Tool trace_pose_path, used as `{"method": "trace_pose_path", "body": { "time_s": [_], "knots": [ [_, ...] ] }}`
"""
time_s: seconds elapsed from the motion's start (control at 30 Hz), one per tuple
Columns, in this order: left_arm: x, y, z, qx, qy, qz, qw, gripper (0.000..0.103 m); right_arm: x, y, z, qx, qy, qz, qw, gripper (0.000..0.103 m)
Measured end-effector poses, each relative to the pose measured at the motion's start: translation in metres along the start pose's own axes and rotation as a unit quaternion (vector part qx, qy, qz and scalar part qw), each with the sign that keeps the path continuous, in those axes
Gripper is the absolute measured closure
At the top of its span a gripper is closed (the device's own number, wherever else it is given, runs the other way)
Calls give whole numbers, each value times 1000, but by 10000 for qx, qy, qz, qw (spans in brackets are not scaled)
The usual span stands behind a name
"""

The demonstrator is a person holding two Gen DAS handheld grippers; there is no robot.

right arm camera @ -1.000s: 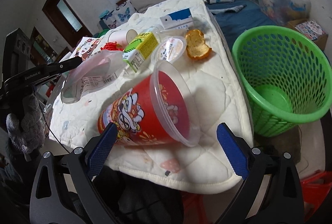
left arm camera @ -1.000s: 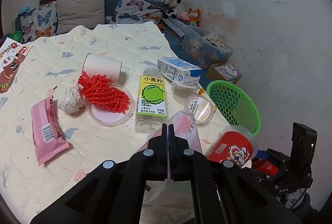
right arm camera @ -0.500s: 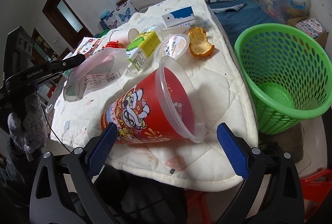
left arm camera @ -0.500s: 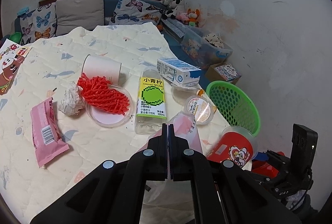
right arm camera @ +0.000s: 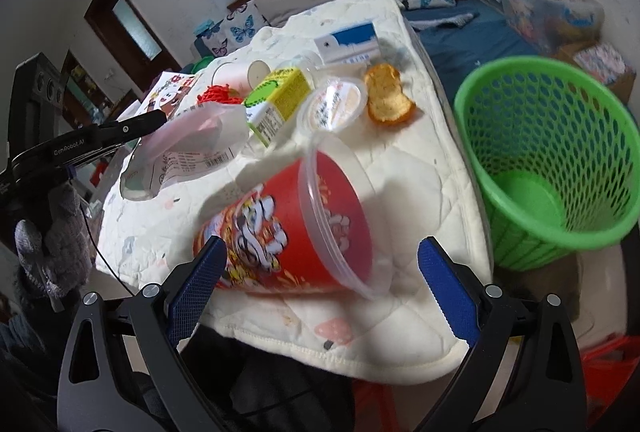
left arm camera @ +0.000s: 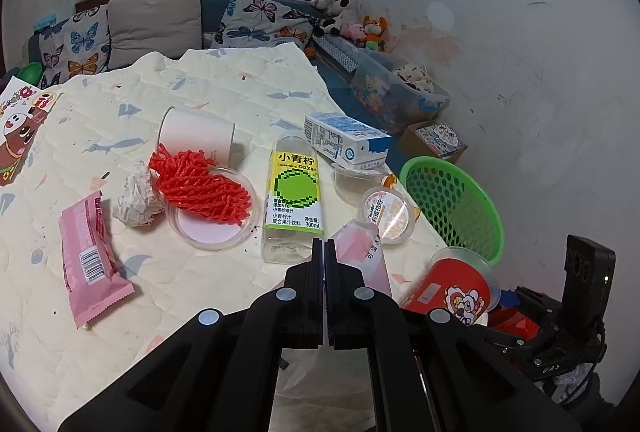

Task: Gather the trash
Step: 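Lift the red cup with the right tool, holding the bag in the left, then carry the red cup and bag to the green basket and release both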

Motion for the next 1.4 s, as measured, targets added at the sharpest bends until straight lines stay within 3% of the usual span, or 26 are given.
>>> {"method": "trace_pose_path", "body": {
  "time_s": [0.47, 0.87, 1.1, 1.2, 1.4],
  "knots": [
    [-3, -1, 0, -15, 14, 0, 10000, 102, -20, -5, 16, -528, 285, -654, 9961, 6],
    [-2, 4, 3, 17, 11, 13, 10000, 102, -36, 5, -13, -1041, 247, -1129, 9878, 5],
    [1, 14, 3, 101, -13, 37, 9999, 102, -47, 1, -27, -1599, 142, -1009, 9819, 6],
    [0, 17, 3, 117, -14, 51, 9999, 102, -46, 0, -29, -1651, 97, -928, 9818, 14],
    [0, 14, 2, 110, -8, 109, 9999, 102, -29, 13, -35, -1235, -168, -557, 9906, 22]
  ]
}}
Point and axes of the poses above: each gripper's, at about its wrist camera, not at the fingertips, and x roughly against the way its jaws point, y to its left, z to its underside, the point moved 6 cm from there along -x, roughly the way its jaws point, and after that the axes turned 9 degrees about y, right-handed, at the moved point
